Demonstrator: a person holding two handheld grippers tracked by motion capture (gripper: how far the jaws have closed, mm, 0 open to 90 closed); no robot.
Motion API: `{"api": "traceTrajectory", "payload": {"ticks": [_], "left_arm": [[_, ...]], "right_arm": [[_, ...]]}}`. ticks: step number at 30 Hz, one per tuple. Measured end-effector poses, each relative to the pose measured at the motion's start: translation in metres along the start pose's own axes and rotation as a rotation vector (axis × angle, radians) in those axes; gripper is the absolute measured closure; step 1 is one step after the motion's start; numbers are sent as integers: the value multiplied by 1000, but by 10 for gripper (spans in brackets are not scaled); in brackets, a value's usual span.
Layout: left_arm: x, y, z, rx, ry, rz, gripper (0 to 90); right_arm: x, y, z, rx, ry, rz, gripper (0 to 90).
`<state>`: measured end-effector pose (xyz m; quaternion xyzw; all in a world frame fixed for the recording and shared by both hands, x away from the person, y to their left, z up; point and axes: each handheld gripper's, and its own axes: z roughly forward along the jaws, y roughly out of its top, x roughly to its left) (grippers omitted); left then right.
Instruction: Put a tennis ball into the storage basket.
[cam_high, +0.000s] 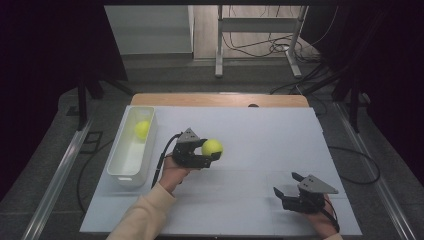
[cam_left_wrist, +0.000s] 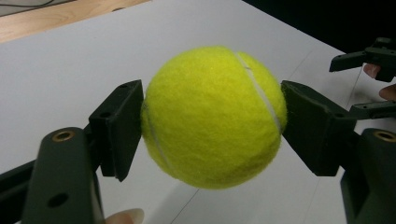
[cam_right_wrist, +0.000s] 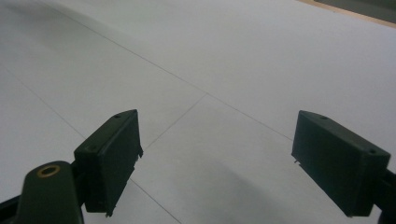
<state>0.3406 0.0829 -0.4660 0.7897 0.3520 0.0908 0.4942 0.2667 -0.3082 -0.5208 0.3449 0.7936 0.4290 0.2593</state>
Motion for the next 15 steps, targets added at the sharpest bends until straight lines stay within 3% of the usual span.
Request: {"api": "traceTrajectory", "payload": {"ticks": [15], "left_arm": [[3, -5, -12, -6, 22, -4, 258]], "right_arm": [[0, 0, 0, 0, -1, -3, 162]]}}
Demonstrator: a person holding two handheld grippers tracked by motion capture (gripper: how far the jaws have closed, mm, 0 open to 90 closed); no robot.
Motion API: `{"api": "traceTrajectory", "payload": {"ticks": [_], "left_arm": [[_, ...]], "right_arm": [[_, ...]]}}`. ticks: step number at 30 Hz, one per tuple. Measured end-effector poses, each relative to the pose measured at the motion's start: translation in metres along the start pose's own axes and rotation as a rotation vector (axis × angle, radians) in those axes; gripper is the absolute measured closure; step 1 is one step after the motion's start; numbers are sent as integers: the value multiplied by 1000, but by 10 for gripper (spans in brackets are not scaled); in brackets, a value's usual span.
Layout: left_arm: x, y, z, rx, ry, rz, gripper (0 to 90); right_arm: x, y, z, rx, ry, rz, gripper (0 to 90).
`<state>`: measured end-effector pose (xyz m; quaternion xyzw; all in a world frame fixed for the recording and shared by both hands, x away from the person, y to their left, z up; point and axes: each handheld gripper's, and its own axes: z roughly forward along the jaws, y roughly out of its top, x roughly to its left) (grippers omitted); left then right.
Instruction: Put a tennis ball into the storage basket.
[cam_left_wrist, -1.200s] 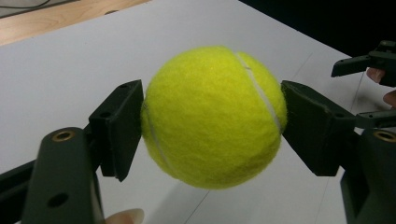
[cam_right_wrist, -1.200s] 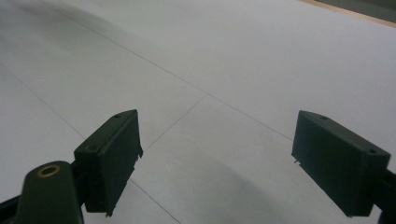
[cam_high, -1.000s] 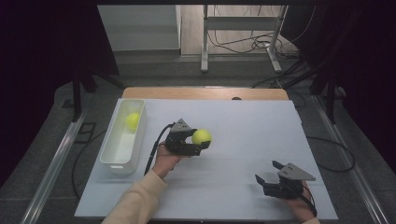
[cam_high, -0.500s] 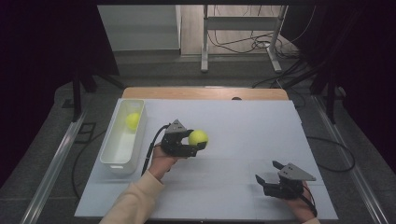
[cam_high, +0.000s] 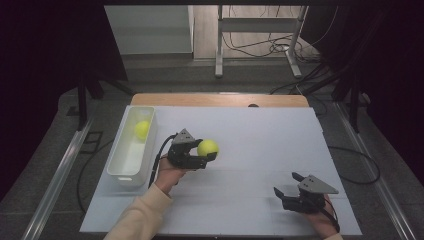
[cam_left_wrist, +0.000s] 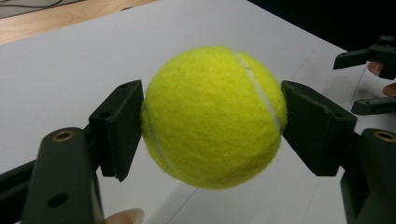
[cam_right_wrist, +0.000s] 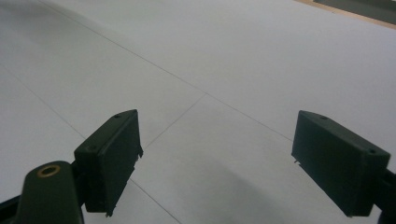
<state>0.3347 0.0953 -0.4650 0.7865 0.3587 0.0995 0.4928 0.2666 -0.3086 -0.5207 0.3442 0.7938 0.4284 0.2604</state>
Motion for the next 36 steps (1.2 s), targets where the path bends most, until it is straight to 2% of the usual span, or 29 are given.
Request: {"api": "traceTrajectory", "payload": {"ticks": [36], "left_arm": [[5, -7, -39, -43, 43, -5, 258]], "right_arm": [[0, 0, 0, 0, -4, -6, 163]]}}
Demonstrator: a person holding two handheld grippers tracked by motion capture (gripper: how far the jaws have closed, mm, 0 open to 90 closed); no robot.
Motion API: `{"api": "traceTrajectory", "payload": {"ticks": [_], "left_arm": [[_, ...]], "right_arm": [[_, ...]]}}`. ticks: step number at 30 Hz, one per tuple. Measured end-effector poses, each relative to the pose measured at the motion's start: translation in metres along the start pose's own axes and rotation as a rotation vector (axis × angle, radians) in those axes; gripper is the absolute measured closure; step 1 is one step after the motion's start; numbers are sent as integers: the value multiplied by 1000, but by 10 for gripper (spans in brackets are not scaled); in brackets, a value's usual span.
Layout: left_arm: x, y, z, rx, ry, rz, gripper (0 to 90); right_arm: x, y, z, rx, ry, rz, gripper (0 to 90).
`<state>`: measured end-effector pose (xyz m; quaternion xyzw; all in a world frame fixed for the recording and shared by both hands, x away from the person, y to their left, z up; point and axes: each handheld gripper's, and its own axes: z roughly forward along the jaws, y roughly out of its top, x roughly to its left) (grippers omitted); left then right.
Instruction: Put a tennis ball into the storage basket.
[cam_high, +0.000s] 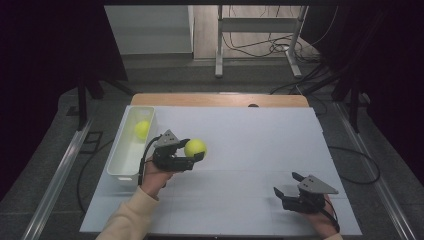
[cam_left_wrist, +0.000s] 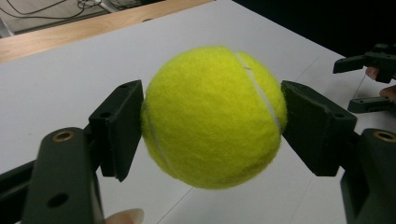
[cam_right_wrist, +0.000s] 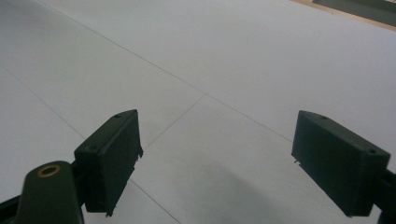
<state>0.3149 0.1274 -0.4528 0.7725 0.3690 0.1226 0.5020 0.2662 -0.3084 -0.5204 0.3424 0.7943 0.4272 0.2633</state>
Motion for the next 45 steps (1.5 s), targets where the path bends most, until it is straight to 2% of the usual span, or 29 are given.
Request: {"api": "traceTrajectory", "payload": {"ticks": [13, 45], "left_arm": [[2, -3, -15, -19, 19, -13, 258], [25, -17, -57, -62, 93, -62, 258]], "right_arm": [[0, 0, 0, 1, -2, -3, 164], [1, -1, 1, 11, -5, -5, 164]]}}
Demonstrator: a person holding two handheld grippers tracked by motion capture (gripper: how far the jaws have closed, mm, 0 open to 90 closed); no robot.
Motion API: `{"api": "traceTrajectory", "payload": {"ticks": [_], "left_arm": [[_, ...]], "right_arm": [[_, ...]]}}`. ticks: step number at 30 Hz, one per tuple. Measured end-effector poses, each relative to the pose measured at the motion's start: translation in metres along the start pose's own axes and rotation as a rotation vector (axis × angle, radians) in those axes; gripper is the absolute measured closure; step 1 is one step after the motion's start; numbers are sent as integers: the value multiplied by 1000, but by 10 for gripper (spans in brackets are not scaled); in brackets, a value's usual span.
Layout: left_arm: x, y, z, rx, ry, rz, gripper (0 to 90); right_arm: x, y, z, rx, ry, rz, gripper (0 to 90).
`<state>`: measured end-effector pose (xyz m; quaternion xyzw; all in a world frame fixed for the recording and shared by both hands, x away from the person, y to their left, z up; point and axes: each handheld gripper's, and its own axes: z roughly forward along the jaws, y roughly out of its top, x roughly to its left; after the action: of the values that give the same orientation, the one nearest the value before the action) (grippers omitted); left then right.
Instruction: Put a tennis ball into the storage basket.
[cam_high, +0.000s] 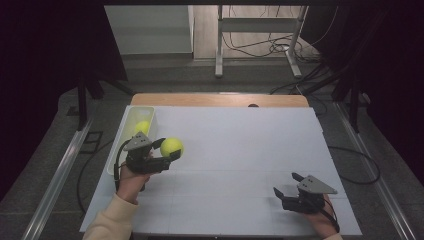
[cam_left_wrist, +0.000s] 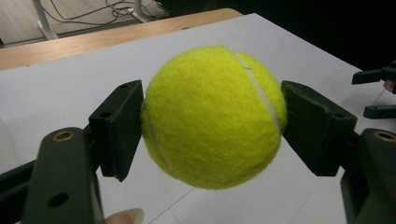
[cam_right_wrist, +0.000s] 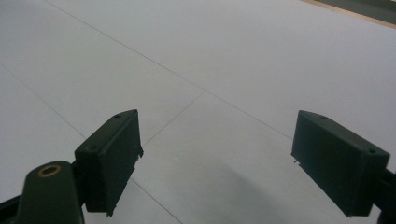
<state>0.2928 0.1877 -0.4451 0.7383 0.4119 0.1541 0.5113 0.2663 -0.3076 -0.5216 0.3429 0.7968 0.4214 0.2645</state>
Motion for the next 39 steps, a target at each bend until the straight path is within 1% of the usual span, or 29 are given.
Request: {"api": "traceTrajectory", "payload": {"ticks": [7, 12, 20, 29, 39], "left_arm": [[6, -1, -9, -15, 18, -18, 258], [12, -3, -16, -25, 38, -32, 258], [17, -3, -23, -36, 58, -36, 258], [23, -2, -32, -45, 94, -38, 258], [37, -6, -45, -54, 133, -73, 258]], "right_arm": [[0, 0, 0, 0, 0, 1, 164], [0, 0, 0, 0, 0, -1, 164], [0, 0, 0, 0, 0, -1, 164], [0, 0, -1, -3, -2, -3, 164], [0, 1, -1, 1, -4, -7, 164]]}}
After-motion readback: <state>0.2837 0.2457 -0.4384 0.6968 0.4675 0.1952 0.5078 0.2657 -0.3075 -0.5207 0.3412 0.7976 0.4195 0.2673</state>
